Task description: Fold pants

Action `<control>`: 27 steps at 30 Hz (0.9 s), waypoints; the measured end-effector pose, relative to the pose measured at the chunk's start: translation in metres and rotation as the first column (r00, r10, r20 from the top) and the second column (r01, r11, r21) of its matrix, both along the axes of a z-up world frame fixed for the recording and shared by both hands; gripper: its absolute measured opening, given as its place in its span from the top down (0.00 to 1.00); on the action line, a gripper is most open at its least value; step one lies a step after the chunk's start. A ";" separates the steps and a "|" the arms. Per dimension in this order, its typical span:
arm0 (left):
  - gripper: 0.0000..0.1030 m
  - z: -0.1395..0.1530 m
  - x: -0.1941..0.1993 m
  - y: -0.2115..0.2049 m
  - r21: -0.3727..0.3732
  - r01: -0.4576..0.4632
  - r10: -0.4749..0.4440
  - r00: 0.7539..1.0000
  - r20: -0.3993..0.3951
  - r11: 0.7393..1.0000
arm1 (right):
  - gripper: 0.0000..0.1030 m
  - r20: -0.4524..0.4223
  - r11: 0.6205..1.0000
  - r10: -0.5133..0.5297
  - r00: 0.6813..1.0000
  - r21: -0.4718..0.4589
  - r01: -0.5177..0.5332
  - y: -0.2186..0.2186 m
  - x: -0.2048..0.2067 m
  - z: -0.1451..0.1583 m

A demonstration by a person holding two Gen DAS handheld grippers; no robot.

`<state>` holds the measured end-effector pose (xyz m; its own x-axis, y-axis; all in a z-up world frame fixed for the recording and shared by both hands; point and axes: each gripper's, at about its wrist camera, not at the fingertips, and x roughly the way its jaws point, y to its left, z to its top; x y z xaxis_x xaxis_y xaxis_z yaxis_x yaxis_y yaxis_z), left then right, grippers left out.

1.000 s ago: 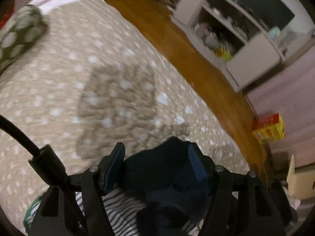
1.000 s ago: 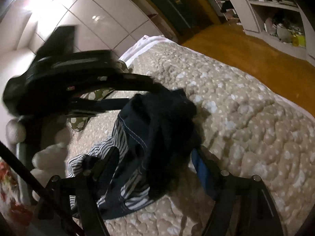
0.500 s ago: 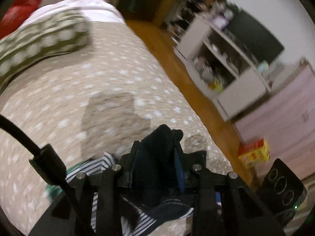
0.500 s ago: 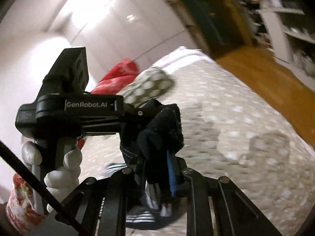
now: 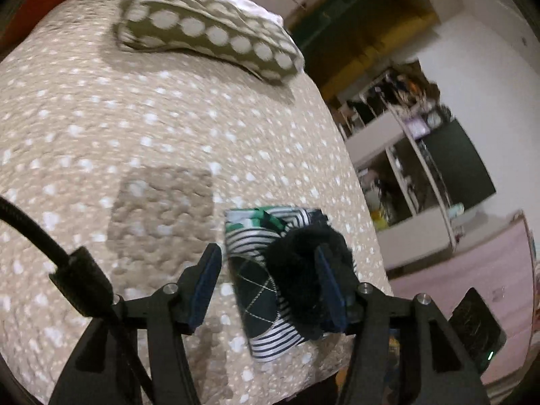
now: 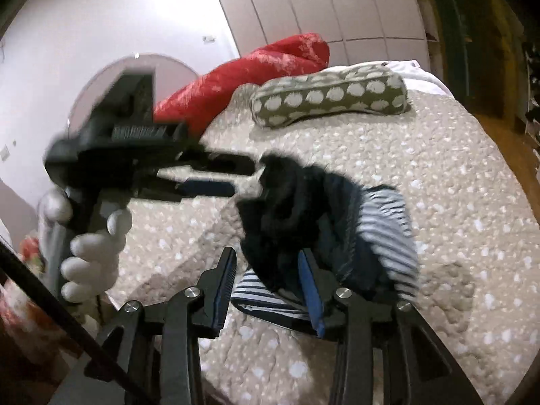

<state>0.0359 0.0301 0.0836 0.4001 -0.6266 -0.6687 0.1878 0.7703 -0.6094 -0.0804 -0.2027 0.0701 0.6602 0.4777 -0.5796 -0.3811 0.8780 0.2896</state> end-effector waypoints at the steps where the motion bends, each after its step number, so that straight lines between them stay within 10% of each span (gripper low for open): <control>1: 0.46 0.002 0.000 0.002 -0.003 -0.013 0.013 1.000 0.002 1.000 | 0.60 0.006 0.999 -0.029 1.000 0.026 0.028 -0.011 0.000 0.006; 6: 0.46 -0.001 -0.004 0.001 0.001 -0.064 0.064 0.998 -0.003 0.998 | 0.65 0.005 0.980 -0.169 0.986 0.107 0.167 -0.037 0.028 0.026; 15: 0.46 -0.026 -0.015 0.007 0.039 -0.099 0.101 0.993 -0.064 0.994 | 0.67 -0.287 0.979 0.029 0.958 0.203 0.031 0.022 0.083 -0.054; 19: 0.39 -0.033 -0.013 0.003 0.028 -0.077 0.079 0.994 -0.077 0.997 | 0.66 -0.214 0.969 0.035 0.976 0.246 0.019 0.005 0.065 -0.033; 23: 0.30 -0.045 -0.006 -0.010 -0.097 -0.015 0.008 0.997 -0.073 0.995 | 0.21 -0.104 0.958 -0.112 0.988 0.252 0.135 -0.050 0.046 -0.002; 27: 0.26 -0.064 0.000 -0.032 -0.146 0.031 -0.045 0.994 -0.096 0.989 | 0.21 -0.191 0.931 -0.237 0.953 0.236 0.279 -0.091 0.062 -0.021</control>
<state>0.0361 -0.0023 0.0198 0.3103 -0.7331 -0.6052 0.1484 0.6662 -0.7308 -0.0183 -0.2935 0.0486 0.6918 0.4495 -0.5652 -0.0829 0.8269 0.5562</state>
